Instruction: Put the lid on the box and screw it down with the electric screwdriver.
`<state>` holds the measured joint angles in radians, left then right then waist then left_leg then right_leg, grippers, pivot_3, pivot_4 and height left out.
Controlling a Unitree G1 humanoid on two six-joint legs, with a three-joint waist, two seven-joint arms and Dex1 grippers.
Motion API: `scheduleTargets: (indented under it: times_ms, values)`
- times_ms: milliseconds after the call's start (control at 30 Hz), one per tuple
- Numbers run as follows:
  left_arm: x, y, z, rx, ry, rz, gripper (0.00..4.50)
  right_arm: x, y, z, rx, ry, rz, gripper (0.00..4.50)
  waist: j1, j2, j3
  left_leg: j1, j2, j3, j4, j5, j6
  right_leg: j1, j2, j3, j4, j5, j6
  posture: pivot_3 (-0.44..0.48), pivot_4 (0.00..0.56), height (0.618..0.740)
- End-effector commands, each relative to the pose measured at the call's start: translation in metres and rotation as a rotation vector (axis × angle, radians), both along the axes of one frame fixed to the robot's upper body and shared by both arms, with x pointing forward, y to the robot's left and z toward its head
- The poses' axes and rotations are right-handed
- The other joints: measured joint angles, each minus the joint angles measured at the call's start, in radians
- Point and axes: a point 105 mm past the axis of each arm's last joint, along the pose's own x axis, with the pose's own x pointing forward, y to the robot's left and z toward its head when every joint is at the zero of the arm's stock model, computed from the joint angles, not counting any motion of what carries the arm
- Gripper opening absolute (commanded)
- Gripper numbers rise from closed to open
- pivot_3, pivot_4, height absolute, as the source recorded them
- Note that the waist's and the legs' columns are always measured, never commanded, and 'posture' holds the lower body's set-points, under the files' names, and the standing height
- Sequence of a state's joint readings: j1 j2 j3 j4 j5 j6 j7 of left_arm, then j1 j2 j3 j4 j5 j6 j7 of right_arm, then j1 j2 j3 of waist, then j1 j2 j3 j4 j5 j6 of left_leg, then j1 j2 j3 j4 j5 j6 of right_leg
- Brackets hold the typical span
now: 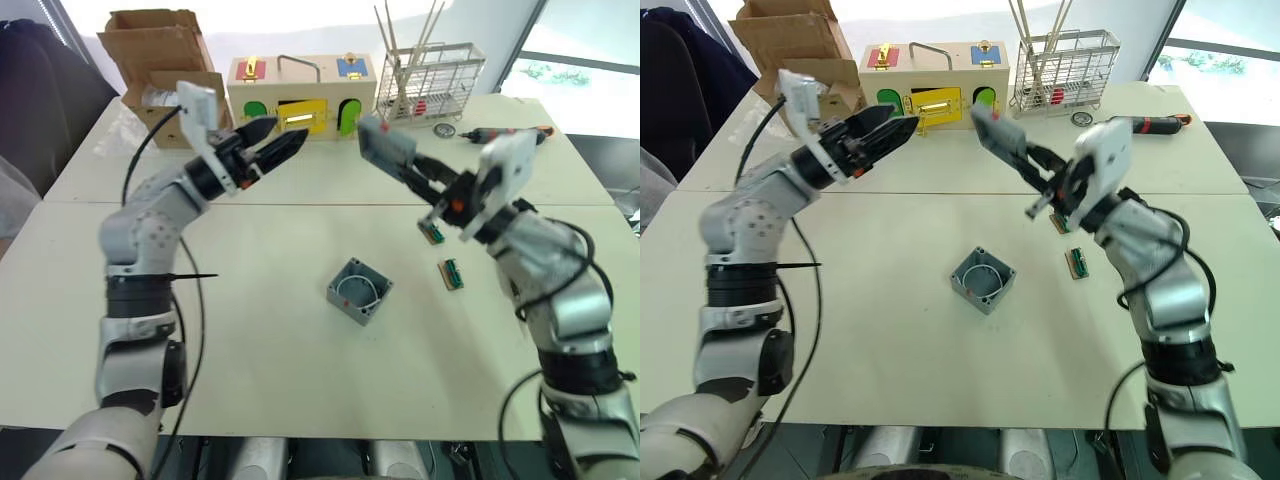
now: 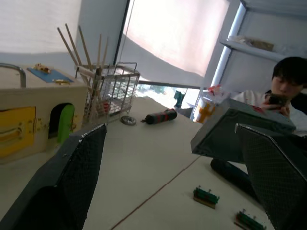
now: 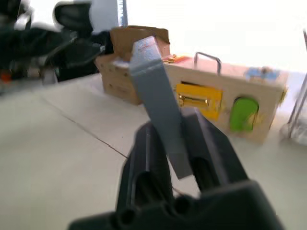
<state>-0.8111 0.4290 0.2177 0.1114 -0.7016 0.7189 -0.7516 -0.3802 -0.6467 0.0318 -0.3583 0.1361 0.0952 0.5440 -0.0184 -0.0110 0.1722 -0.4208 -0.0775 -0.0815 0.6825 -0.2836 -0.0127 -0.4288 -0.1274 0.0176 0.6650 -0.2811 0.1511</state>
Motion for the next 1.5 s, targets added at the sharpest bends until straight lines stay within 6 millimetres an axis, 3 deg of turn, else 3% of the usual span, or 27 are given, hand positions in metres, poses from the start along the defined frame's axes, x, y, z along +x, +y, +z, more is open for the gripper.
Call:
scheduleTargets:
  times_ms: [33,133,267,667,733,967,1167,1500]
  values:
    - [-0.009,-0.005,0.001,0.066,0.009,-0.078,4.44,-0.029,0.018,-0.004,-0.250,-0.301,0.081,0.14,0.002,0.000,0.000,0.000,0.000,0.000,0.000,0.000,0.000,0.000,0.000,0.000,0.000,0.000,0.000,0.000,0.150,0.731]
    - [-0.014,-0.009,-0.015,0.158,0.048,-0.141,4.44,-0.040,0.011,-0.040,-0.478,-0.406,0.107,0.14,0.007,0.000,0.000,0.001,0.000,0.000,0.001,0.000,0.000,0.002,0.000,0.000,-0.001,0.000,0.000,0.000,0.150,0.731]
    - [-0.023,-0.017,-0.023,0.199,0.062,-0.217,4.44,-0.048,0.004,-0.062,-0.548,-0.471,0.102,0.14,0.003,0.000,0.000,0.001,0.000,0.000,0.000,0.000,0.000,0.002,0.000,0.000,-0.001,0.000,0.000,0.000,0.150,0.731]
    - [-0.043,-0.053,-0.051,0.287,0.084,-0.386,4.44,-0.047,0.000,-0.088,-0.632,-0.540,0.031,0.14,0.005,0.000,0.000,0.002,0.001,0.000,0.000,0.000,-0.001,0.002,0.002,0.002,-0.001,0.000,0.000,0.000,0.150,0.731]
    - [-0.048,-0.058,-0.055,0.302,0.073,-0.414,3.63,-0.048,0.000,-0.091,-0.636,-0.534,0.029,0.14,0.005,0.000,0.000,0.002,0.001,0.000,0.000,0.000,-0.001,0.002,0.002,0.002,-0.001,0.000,0.000,0.000,0.150,0.731]
    - [-0.056,-0.072,-0.066,0.345,0.060,-0.481,0.06,-0.050,-0.001,-0.098,-0.646,-0.520,0.025,0.14,0.005,0.000,0.000,0.002,0.001,0.001,0.000,0.000,-0.001,0.003,0.002,0.002,-0.001,0.000,0.000,0.000,0.150,0.731]
    - [-0.057,-0.081,-0.082,0.410,0.038,-0.505,0.06,-0.052,-0.001,-0.104,-0.653,-0.507,0.024,0.14,0.006,0.000,0.000,0.002,0.001,0.001,0.000,0.000,-0.001,0.003,0.002,0.002,-0.001,0.000,-0.001,0.000,0.150,0.731]
    - [-0.050,-0.090,-0.093,0.429,0.029,-0.515,0.06,-0.054,0.002,-0.116,-0.698,-0.490,0.040,0.14,0.006,0.000,0.000,0.002,0.001,0.001,0.000,0.000,-0.001,0.004,0.002,0.002,-0.002,0.000,-0.001,0.000,0.150,0.731]
